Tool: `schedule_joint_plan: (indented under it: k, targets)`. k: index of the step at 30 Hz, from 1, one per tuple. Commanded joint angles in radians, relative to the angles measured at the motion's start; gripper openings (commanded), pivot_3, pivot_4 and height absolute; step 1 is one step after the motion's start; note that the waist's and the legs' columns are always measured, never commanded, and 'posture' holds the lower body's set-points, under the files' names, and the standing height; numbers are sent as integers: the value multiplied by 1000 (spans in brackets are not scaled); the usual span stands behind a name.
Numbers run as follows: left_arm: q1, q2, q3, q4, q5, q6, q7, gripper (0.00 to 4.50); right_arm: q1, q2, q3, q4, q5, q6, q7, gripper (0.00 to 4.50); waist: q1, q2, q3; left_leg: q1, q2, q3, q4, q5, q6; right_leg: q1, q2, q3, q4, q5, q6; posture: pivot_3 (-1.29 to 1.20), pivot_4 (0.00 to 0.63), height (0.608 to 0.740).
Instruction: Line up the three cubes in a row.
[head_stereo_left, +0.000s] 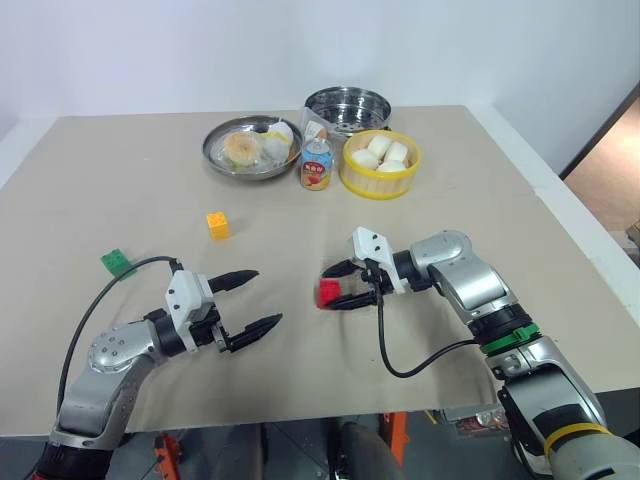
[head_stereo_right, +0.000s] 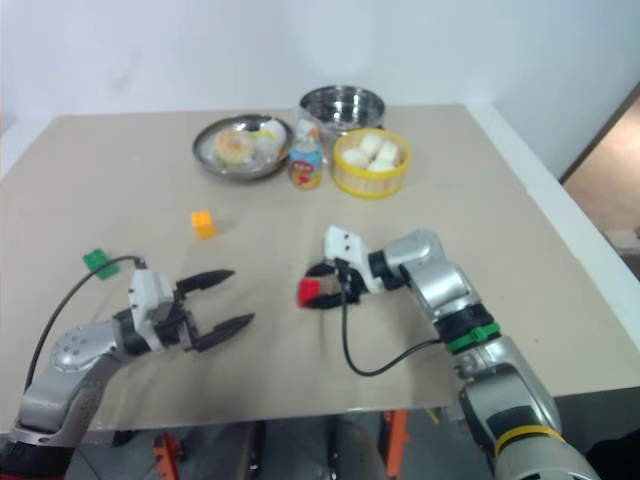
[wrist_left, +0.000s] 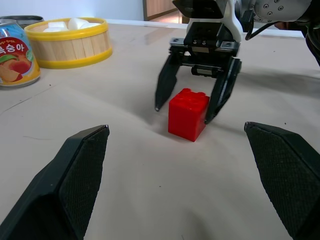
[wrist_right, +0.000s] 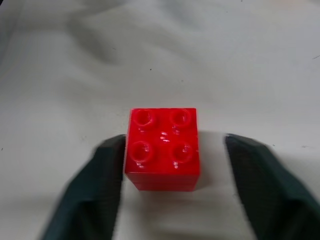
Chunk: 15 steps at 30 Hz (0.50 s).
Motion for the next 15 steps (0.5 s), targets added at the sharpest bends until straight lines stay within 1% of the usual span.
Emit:
schedule_joint_plan:
  k: [1, 6, 9, 11, 12, 15]
  targets:
    - [2, 8, 3, -28, 2, -11, -6, 4500, -34, -6, -37, -50, 24, 10, 8, 4493, 0, 0, 0, 0, 0, 0, 0, 0, 0, 0, 0, 0, 0, 0, 0, 0, 150, 740]
    - [9, 7, 23, -25, 13, -11, 21, 4500, -32, -9, -97, -168, 97, 86, -11, 4493, 1, 0, 0, 0, 1, 0, 0, 0, 0, 0, 1, 0, 0, 0, 0, 0, 150, 740]
    - [34, -7, 62, -32, 21, 0, 92, 4500, -8, 8, -135, -314, 183, 185, -44, 4493, 0, 0, 0, 0, 2, 0, 0, -1, -1, -1, 1, 1, 0, 0, 0, 0, 150, 740]
    - [40, -14, 81, -34, 26, 8, 137, 4500, 5, 14, -145, -370, 216, 226, -62, 4493, 0, 0, 0, 1, 3, 1, 0, -2, -3, 0, 3, 1, 0, 1, 0, 0, 150, 740]
    - [43, -18, 96, -34, 34, 10, 169, 4500, 15, 20, -150, -401, 235, 243, -74, 4493, 0, 0, 0, 1, 4, 0, 0, -2, -3, 0, 3, 1, 0, 1, 0, 0, 150, 740]
    - [55, -52, 189, -41, 87, 34, 347, 4500, 57, 51, -166, -508, 312, 288, -111, 4493, 2, -1, 0, 1, 5, 1, 0, -2, -4, 0, 4, 1, 0, 1, 0, 0, 150, 740]
